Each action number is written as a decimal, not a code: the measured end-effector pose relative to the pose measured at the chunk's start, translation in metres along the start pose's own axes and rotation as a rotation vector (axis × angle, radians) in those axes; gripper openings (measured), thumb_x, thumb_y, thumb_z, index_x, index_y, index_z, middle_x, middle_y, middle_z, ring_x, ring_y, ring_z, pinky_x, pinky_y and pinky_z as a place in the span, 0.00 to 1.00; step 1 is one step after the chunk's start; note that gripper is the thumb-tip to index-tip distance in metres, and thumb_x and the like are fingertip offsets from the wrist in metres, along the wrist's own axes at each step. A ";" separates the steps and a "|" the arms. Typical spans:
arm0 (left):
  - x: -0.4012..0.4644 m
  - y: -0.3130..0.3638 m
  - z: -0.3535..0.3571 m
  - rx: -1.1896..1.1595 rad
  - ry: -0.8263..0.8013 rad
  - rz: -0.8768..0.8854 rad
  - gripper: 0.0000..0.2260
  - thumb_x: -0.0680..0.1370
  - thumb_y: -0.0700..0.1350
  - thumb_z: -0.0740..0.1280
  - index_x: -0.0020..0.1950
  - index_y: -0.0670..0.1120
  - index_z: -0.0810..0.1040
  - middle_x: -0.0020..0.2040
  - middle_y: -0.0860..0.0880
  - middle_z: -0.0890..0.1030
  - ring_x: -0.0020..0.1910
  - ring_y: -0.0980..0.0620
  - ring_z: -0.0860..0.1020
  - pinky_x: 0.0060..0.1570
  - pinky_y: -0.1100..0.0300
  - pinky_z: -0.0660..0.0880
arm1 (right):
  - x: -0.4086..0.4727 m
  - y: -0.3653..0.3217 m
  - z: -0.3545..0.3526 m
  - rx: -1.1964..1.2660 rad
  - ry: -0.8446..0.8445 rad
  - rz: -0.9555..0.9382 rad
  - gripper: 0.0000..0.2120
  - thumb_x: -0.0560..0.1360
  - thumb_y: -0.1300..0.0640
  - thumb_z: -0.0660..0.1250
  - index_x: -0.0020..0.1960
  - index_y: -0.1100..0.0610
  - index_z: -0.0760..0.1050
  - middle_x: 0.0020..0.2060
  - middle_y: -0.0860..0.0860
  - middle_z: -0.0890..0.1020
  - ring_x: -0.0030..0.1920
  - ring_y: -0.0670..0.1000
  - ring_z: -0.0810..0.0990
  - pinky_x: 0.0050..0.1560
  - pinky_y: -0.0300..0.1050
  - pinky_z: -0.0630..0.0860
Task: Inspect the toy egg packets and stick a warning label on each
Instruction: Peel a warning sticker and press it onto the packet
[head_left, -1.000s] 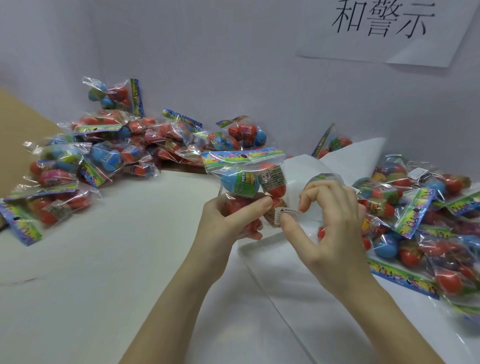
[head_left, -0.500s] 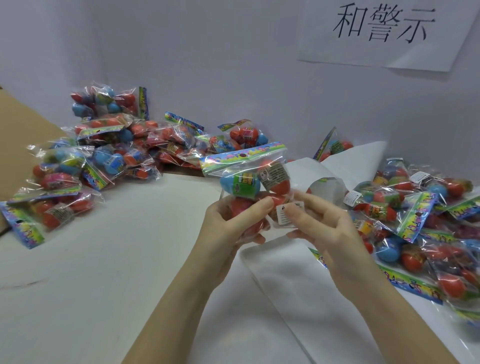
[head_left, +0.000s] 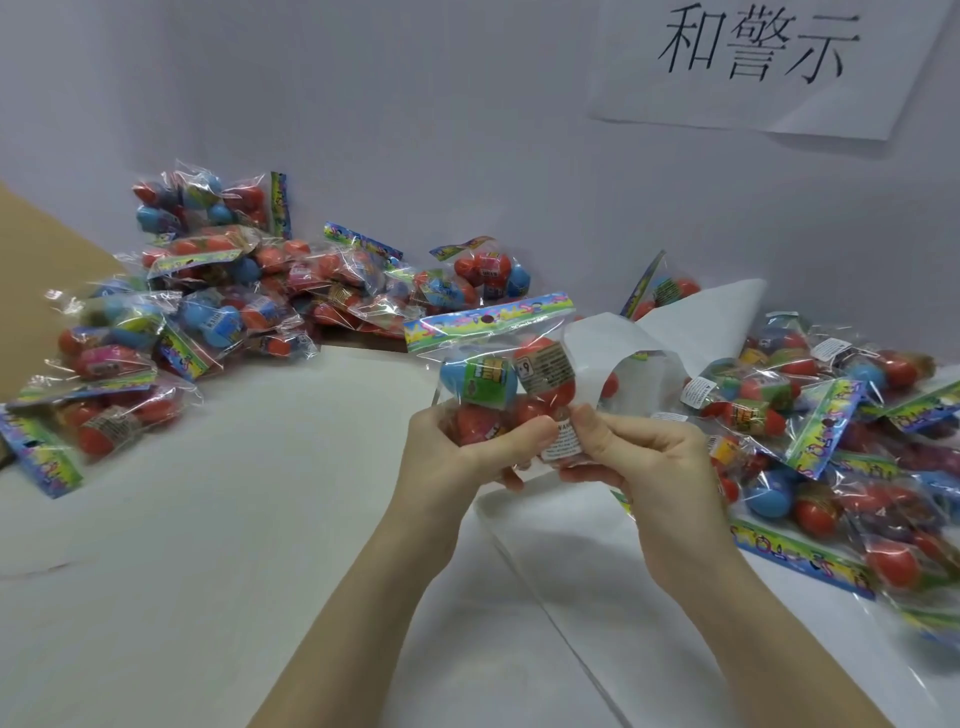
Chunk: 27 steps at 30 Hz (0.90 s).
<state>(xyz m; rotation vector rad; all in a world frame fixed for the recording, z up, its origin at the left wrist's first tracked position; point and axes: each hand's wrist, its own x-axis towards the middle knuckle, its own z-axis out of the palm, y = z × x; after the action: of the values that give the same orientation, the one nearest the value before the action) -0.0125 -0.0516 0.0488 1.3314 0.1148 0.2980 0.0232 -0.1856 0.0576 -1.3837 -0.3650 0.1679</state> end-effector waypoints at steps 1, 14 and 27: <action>0.000 0.000 0.000 -0.009 0.012 0.000 0.07 0.60 0.42 0.74 0.37 0.46 0.82 0.29 0.50 0.81 0.26 0.57 0.76 0.24 0.66 0.72 | -0.001 0.000 0.003 -0.031 0.021 -0.034 0.09 0.64 0.52 0.67 0.32 0.53 0.84 0.30 0.52 0.84 0.31 0.47 0.82 0.32 0.35 0.76; 0.001 -0.001 0.000 -0.050 0.143 0.034 0.15 0.55 0.46 0.74 0.39 0.43 0.81 0.30 0.50 0.82 0.26 0.56 0.76 0.24 0.66 0.71 | -0.006 0.010 0.009 -0.360 0.061 -0.328 0.15 0.67 0.48 0.66 0.46 0.57 0.83 0.43 0.44 0.84 0.46 0.39 0.81 0.44 0.29 0.74; 0.009 -0.001 -0.007 0.212 -0.062 -0.070 0.29 0.57 0.75 0.58 0.35 0.53 0.83 0.29 0.56 0.82 0.29 0.62 0.78 0.31 0.69 0.74 | 0.003 -0.002 -0.006 -0.188 -0.170 0.044 0.18 0.56 0.51 0.75 0.44 0.56 0.80 0.32 0.49 0.83 0.30 0.47 0.80 0.30 0.36 0.76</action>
<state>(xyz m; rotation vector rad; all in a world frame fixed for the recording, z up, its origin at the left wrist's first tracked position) -0.0057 -0.0431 0.0466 1.5416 0.1434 0.1890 0.0281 -0.1909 0.0595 -1.5689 -0.5015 0.2948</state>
